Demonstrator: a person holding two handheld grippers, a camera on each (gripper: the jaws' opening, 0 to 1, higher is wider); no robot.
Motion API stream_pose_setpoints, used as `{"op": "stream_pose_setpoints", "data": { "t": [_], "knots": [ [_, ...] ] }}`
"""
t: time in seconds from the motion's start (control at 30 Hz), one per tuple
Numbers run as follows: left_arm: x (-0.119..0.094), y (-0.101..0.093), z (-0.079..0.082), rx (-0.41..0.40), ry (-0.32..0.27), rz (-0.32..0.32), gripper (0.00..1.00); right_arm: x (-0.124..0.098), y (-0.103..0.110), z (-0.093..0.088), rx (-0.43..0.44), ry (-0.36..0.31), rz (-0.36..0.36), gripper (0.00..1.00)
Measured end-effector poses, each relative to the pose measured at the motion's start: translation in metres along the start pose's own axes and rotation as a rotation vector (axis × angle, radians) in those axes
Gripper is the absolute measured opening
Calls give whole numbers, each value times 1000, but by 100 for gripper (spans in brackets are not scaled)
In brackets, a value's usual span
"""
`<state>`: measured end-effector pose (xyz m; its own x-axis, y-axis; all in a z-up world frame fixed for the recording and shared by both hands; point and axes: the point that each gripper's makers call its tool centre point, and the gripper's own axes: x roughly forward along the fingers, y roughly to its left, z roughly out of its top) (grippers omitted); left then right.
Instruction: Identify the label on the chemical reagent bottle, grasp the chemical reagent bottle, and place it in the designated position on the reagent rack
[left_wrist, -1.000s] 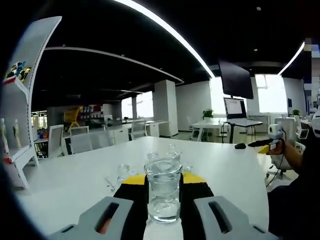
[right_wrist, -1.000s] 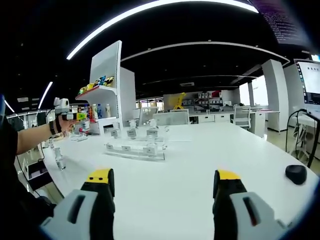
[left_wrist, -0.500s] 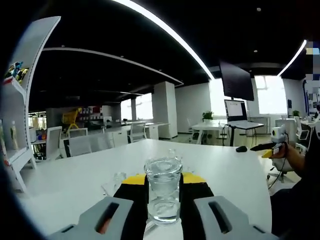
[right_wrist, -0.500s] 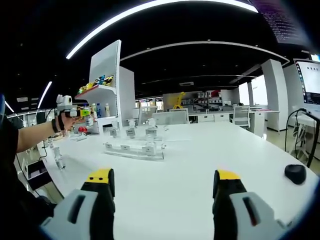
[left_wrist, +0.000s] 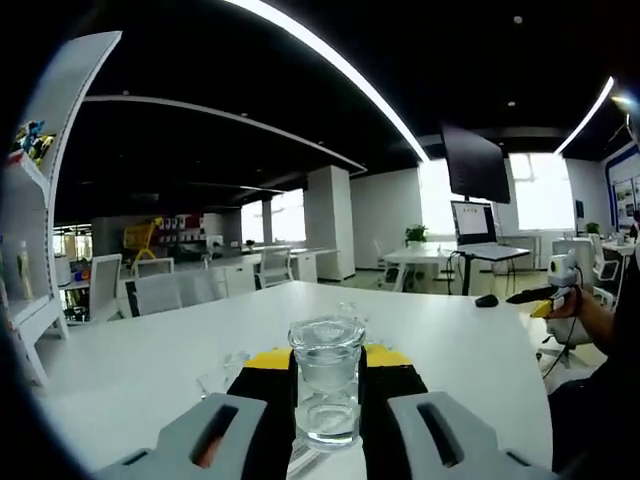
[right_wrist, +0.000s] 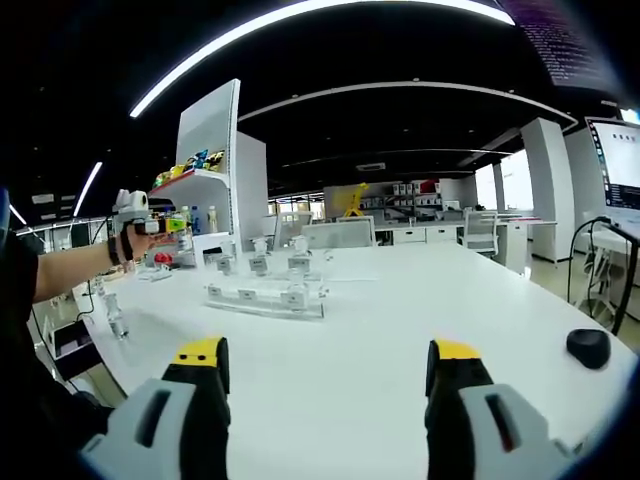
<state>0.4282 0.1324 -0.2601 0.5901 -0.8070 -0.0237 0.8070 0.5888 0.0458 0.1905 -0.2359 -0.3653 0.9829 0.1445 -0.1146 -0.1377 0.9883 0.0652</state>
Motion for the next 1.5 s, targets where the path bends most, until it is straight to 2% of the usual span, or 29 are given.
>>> {"op": "stream_pose_setpoints", "data": {
  "t": [0.6,1.07,1.5],
  "knots": [
    [24,3,2,0,-29,-36,23,4,0,-5,-1,21,-7,77],
    [32,20,-5,11,-33,-11,23,7,3,-6,-1,26,-3,77],
    [42,26,-21,16,-15,-10,23,7,0,-9,-5,37,-11,77]
  ]
}}
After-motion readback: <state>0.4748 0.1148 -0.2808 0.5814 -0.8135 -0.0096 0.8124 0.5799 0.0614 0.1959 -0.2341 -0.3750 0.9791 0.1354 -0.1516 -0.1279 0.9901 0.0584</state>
